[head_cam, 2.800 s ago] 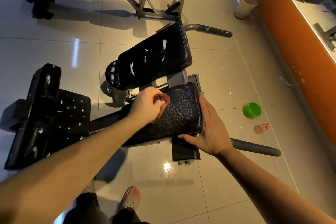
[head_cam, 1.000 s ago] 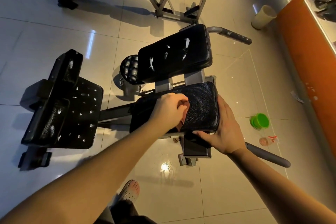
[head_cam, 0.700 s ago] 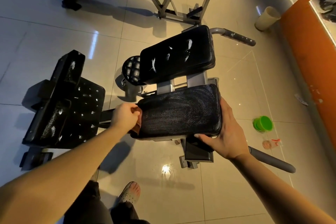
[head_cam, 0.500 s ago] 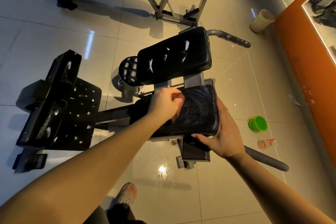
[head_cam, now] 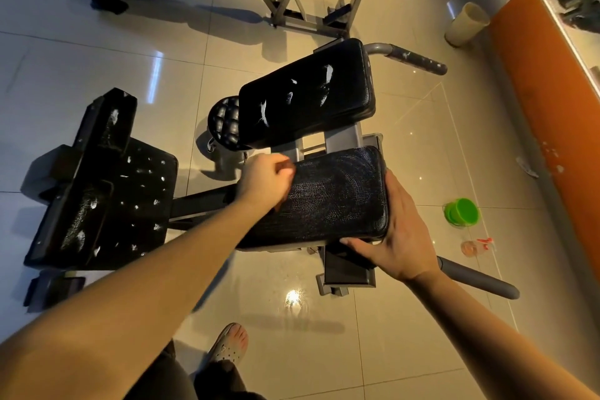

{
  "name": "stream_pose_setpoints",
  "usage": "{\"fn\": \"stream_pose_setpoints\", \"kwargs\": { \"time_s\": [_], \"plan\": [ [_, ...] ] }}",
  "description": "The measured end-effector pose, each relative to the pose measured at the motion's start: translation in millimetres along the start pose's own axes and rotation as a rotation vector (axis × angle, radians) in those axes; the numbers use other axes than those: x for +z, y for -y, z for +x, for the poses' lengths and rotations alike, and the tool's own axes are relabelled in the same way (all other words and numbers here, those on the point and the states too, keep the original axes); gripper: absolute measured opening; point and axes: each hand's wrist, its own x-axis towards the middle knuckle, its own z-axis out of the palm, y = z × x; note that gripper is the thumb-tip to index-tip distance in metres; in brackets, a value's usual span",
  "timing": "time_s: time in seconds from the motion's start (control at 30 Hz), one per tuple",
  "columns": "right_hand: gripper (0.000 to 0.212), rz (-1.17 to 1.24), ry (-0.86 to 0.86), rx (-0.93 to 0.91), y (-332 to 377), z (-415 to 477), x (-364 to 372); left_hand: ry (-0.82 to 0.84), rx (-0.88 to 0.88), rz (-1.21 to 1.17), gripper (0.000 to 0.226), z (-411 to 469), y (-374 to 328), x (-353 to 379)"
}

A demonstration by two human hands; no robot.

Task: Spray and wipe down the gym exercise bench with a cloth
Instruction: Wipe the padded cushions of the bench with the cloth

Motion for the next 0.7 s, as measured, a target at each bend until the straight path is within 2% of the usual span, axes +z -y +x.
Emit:
{"fn": "stream_pose_setpoints", "kwargs": {
  "time_s": [0.1,0.2,0.23,0.37,0.47,0.57,0.7],
  "plan": [
    [0.128,-0.001,-0.003,0.004,2.8,-0.2,-1.0,0.089,0.166,-0.065,0.024,-9.6,-56.1,16.0],
    [0.128,-0.001,-0.009,-0.004,4.5,0.4,-2.4,0.164,0.314,-0.07,0.023,-30.7,-44.9,15.3],
    [0.128,0.001,-0.004,-0.002,4.9,0.2,-2.6,0.152,0.273,-0.07,0.022,-30.1,-24.7,10.9],
    [0.129,0.024,0.004,0.008,3.6,2.3,-1.4,0.025,-0.128,0.022,0.023,-5.1,50.9,-13.5],
    [0.129,0.028,0.003,-0.003,1.4,2.2,-1.2,0.005,-0.215,-0.043,0.023,11.3,31.6,-3.6],
    [0.127,0.033,-0.003,-0.026,3.8,2.8,-2.5,0.028,-0.083,-0.161,0.023,9.1,-35.0,18.0],
    [0.123,0.031,-0.016,-0.069,7.0,1.7,-3.2,0.177,0.208,-0.137,0.023,-32.9,-83.9,24.6]
  ]
}}
